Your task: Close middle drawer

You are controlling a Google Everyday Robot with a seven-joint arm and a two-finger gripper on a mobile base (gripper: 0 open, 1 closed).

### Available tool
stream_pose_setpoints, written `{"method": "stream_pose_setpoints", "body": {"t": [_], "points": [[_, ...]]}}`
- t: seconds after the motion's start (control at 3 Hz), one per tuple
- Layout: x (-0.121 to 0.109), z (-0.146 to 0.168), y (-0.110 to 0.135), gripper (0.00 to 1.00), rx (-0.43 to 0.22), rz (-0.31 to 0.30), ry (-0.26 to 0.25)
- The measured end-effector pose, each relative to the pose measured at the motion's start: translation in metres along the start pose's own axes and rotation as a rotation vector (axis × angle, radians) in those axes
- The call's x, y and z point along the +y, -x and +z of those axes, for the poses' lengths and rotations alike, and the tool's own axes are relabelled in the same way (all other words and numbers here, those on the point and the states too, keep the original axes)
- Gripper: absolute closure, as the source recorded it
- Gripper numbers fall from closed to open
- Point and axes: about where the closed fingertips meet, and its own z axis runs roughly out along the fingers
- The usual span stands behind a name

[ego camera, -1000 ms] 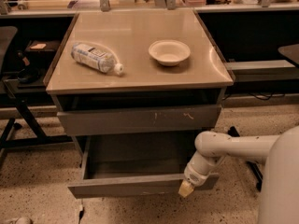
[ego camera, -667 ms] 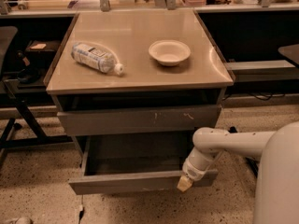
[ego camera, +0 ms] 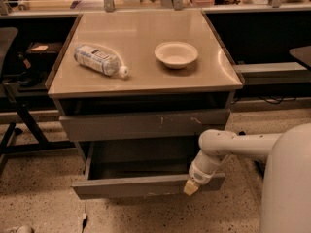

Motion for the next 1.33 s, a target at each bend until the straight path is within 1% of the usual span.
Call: {"method": "stream_pose_setpoints", "body": {"t": [1.0, 1.33], "points": [[0.0001, 0.0001, 0.0, 0.12, 0.0, 0.0, 0.0], [0.0001, 0.0001, 0.0, 0.0, 0.0, 0.0, 0.0]]}}
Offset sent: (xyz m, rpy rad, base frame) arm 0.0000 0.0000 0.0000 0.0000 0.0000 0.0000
